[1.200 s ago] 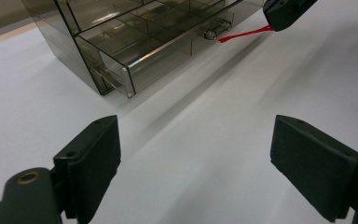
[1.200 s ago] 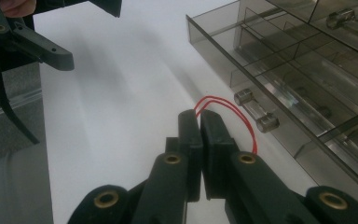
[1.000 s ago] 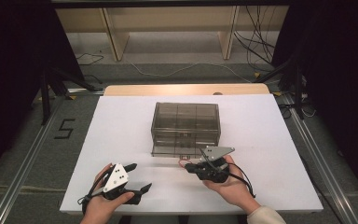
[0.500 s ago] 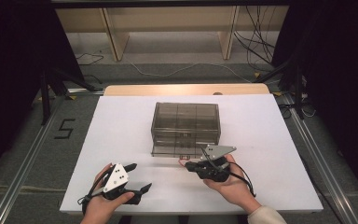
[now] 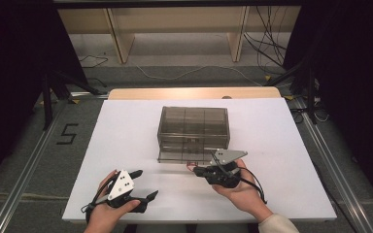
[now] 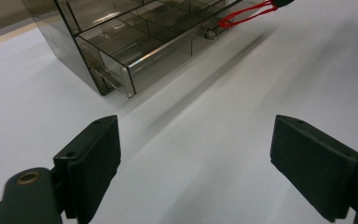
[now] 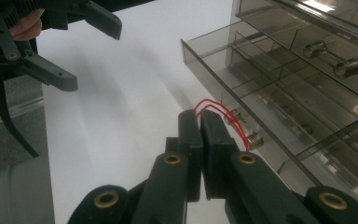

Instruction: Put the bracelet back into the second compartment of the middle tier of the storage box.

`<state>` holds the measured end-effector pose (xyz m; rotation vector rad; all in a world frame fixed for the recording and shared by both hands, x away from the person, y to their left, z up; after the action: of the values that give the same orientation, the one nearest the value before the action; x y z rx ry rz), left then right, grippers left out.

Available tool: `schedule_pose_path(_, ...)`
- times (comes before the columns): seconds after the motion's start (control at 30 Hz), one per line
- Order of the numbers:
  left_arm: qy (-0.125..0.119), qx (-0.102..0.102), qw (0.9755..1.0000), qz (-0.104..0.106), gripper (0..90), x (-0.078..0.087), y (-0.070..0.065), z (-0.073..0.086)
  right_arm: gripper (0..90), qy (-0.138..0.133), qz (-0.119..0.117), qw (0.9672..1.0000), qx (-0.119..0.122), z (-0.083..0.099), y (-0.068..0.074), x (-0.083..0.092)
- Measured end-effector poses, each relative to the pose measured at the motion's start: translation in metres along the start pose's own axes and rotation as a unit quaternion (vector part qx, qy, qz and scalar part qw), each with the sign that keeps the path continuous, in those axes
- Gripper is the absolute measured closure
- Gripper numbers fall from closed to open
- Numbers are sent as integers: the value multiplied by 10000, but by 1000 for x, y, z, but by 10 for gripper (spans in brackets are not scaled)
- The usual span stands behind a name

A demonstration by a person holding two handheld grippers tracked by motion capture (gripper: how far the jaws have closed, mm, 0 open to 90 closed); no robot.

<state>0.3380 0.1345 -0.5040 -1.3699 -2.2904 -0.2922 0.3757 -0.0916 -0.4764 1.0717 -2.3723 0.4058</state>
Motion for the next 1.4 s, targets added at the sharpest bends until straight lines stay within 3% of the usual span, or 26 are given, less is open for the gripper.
schedule_pose_path(1.4, 9, -12, 10000, -12, 158, -1, 0, 0, 883, -198, 123, 9996, -137, -13, -8, 5)
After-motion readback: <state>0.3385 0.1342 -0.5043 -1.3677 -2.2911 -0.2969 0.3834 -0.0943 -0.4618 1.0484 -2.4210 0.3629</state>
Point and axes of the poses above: each handheld gripper's, and its own axes: x roughly backward along the jaws, z roughly out of its underside, y roughly to its left, the point moved 7 cm from there along -x, roughly forward along the jaws, and after that the axes turned 14 degrees about z, right-handed, at the moved point
